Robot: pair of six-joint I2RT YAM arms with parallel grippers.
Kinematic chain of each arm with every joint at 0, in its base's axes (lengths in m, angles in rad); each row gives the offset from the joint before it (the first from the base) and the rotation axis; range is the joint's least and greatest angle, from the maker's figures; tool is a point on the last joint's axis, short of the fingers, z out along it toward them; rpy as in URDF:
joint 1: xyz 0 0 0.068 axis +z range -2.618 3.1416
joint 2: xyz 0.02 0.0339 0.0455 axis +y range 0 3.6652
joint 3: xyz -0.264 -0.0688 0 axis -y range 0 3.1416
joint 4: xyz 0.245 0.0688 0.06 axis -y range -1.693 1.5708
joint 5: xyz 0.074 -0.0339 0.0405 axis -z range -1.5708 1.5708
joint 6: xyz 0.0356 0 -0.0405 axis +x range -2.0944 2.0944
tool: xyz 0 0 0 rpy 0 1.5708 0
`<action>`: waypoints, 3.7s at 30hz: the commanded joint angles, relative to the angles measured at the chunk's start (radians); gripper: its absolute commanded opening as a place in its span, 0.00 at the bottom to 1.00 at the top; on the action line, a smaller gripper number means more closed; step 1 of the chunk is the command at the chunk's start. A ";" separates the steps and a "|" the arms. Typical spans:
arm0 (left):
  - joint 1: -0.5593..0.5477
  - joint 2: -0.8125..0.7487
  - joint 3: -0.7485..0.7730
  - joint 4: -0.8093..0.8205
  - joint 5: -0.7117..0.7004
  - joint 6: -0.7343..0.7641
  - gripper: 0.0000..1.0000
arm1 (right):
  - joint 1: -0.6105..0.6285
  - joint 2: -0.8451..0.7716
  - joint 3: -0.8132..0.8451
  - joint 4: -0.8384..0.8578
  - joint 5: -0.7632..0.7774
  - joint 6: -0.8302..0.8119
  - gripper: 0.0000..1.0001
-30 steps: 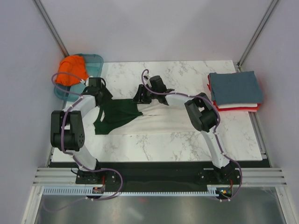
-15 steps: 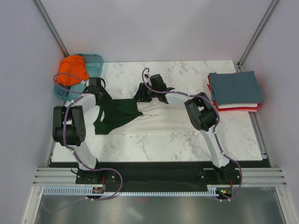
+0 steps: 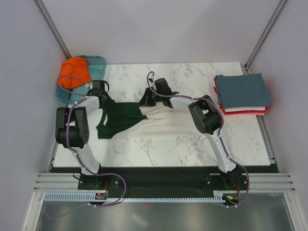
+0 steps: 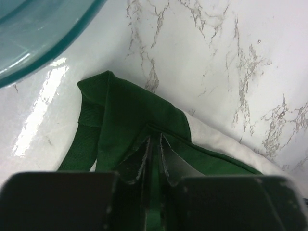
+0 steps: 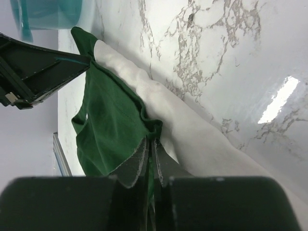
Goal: Fold and stack the t-shirts
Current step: Fold the tshirt
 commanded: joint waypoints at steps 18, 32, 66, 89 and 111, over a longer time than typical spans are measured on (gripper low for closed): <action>0.069 -0.145 -0.049 0.032 0.069 0.056 0.37 | -0.001 -0.128 -0.053 0.069 -0.093 0.013 0.00; 0.115 -0.101 -0.125 0.236 0.319 0.058 0.50 | -0.022 -0.137 -0.104 0.066 -0.101 -0.004 0.00; 0.085 -0.378 -0.295 0.167 0.349 0.056 0.02 | -0.013 -0.176 -0.164 0.018 -0.101 0.007 0.00; 0.058 -0.918 -0.594 -0.055 0.439 -0.053 0.02 | 0.077 -0.533 -0.598 0.046 -0.081 -0.046 0.00; 0.058 -0.854 -0.634 -0.011 0.390 -0.036 0.02 | 0.103 -0.559 -0.669 0.036 -0.027 -0.067 0.00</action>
